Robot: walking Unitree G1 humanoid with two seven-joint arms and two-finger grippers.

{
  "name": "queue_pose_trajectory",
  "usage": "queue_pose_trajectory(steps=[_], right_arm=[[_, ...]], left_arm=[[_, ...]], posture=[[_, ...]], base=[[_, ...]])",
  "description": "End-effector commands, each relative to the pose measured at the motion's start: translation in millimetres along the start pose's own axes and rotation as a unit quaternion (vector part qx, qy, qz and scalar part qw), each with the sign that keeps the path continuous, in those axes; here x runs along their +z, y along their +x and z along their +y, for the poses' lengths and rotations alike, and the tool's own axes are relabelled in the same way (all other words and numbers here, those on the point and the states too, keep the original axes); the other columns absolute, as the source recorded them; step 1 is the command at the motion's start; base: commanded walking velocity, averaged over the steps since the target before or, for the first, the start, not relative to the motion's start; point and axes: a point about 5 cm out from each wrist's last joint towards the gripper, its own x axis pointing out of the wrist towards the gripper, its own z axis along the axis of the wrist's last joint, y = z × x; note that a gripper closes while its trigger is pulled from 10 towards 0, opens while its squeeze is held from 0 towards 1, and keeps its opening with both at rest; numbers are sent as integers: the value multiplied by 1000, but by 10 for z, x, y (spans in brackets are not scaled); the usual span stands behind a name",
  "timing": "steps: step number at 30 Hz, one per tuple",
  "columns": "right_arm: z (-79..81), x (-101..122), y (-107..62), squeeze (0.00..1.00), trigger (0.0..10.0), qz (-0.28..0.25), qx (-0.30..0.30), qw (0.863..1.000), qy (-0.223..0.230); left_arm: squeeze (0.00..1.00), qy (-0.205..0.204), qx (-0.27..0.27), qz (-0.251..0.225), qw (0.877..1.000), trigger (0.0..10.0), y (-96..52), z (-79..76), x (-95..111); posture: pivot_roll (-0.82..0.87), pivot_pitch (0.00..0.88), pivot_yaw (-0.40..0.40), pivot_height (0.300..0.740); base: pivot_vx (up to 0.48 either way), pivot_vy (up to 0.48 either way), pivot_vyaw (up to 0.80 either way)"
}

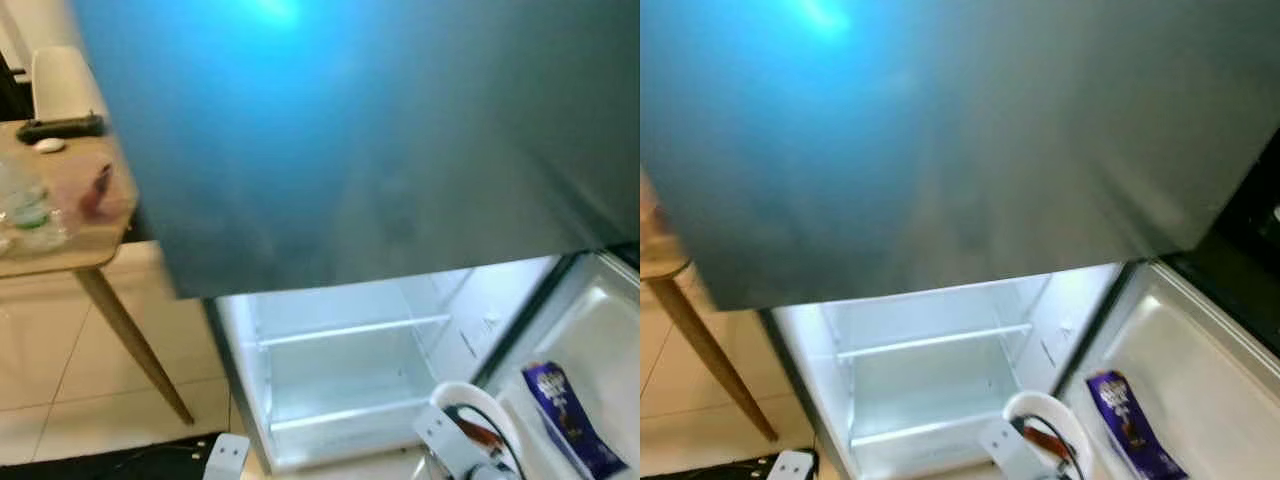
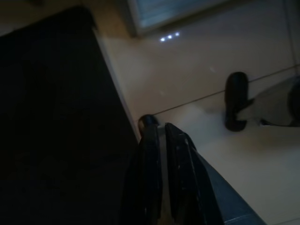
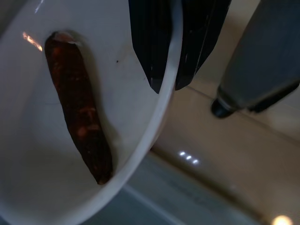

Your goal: Restocking fridge

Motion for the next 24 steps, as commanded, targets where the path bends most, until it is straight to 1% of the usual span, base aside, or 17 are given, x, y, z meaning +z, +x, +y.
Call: queue_pose_trajectory(steps=[1,2,4,5,9,13,14,19,21,24], right_arm=[[-312,168,-12,0,10000,-31,-54,998,-29],[-312,168,-12,0,10000,-31,-54,998,-29],[-323,229,-7,0,10000,-41,-51,997,-51],[-323,229,-7,0,10000,-41,-51,997,-51],[-323,341,4,0,10000,-61,-45,994,-84],[-313,413,10,0,10000,-75,-39,992,-94],[-291,495,17,0,10000,-92,-29,990,-102],[-265,572,21,0,10000,-109,-18,988,-111],[-256,611,22,0,10000,-117,-15,986,-121],[-252,641,22,0,10000,-124,-12,984,-125]], left_arm=[[0,4,6,5,1000,10000,-18,56,-45],[0,4,6,5,1000,10000,-18,56,-45],[0,3,7,5,1000,10000,-19,60,-47],[0,3,7,5,1000,10000,-19,60,-47],[0,4,7,5,1000,10000,-21,62,-54],[0,3,7,5,1000,10000,-22,61,-58],[0,2,4,6,1000,10000,-22,55,-64],[0,2,-3,7,1000,10000,-22,45,-70],[0,14,-9,11,1000,10000,-22,34,-77],[0,13,-7,11,1000,10000,-21,34,-78]], posture=[[-26,0,-17,740],[-26,0,-17,740],[-26,0,-17,740],[-26,0,-17,740],[-25,0,-18,740],[-26,0,-22,740],[-26,0,-22,740],[-29,0,-23,740],[-29,0,-23,740],[-29,0,-23,740]], base=[[0,0,0],[0,0,0],[0,0,0],[0,0,0],[0,0,0],[0,0,0],[0,0,0],[0,0,0],[0,-469,0],[0,-469,0]])
